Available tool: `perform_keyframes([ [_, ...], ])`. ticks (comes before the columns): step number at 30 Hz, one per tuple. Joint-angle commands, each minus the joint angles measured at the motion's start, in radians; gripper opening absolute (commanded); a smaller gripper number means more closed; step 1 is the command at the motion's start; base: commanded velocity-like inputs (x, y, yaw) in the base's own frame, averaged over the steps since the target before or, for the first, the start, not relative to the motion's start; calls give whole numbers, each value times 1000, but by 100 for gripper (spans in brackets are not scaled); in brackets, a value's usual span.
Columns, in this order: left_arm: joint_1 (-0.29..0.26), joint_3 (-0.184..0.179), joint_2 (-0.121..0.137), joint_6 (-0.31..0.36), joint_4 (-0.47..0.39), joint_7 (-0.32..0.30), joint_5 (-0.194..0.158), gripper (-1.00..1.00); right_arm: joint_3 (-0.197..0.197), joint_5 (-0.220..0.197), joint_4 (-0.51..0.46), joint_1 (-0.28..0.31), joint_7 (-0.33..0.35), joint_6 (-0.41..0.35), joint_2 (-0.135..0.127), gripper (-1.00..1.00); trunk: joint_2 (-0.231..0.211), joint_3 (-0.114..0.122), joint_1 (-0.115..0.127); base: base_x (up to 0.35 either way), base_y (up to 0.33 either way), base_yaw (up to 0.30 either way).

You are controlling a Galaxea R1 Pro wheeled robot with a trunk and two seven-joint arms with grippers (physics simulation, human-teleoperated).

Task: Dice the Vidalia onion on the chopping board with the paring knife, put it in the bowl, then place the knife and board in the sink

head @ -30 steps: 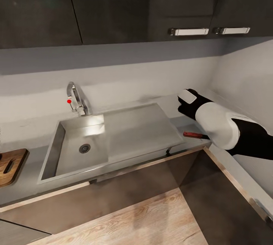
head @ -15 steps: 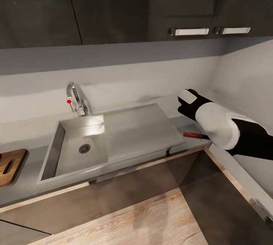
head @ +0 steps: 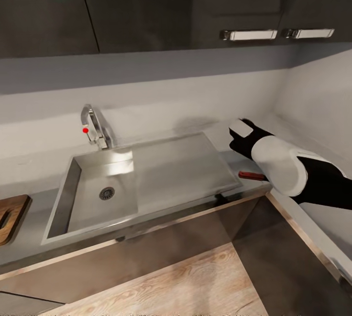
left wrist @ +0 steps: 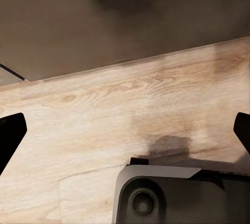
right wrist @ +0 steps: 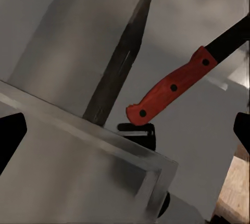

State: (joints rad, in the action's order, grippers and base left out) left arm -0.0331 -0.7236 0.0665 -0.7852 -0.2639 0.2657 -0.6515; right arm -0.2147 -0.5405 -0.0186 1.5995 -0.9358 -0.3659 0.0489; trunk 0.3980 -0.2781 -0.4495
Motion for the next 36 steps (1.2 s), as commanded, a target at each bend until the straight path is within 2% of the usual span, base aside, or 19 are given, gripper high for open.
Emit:
perform_keyframes([
  [1,-1,-8,1,-2,-2,9,-2,100,-8,5,-2,0,-13,-10,0,100,2,-3,0,4,0,0],
  [4,-1,-9,1,-2,-2,9,-2,100,-8,-41,-3,-2,-76,-9,0,100,2,-6,0,2,0,0],
  [6,-1,-9,1,-2,-2,9,-2,100,-8,-118,-5,-2,-123,-9,-1,100,2,-7,0,0,0,0],
  [7,-1,-8,1,-2,-2,9,-2,100,-8,-141,-5,-2,-132,-8,-2,100,2,-7,0,0,0,0],
  [9,-1,-8,0,-2,-2,9,-2,100,-8,-165,-6,-3,-142,-8,-2,100,2,-7,0,0,0,0],
  [18,-1,-9,1,-2,-2,9,-2,100,-8,-182,-7,-3,-149,-7,-3,100,2,-7,0,5,0,0],
  [31,-1,-8,0,-2,5,9,-2,100,-7,-182,-6,-3,-149,-8,-3,100,2,-8,0,193,-39,0],
  [36,-1,-8,-1,-2,9,9,-2,100,-7,-182,-5,-3,-149,-8,-22,100,2,-8,0,120,-166,0],
])
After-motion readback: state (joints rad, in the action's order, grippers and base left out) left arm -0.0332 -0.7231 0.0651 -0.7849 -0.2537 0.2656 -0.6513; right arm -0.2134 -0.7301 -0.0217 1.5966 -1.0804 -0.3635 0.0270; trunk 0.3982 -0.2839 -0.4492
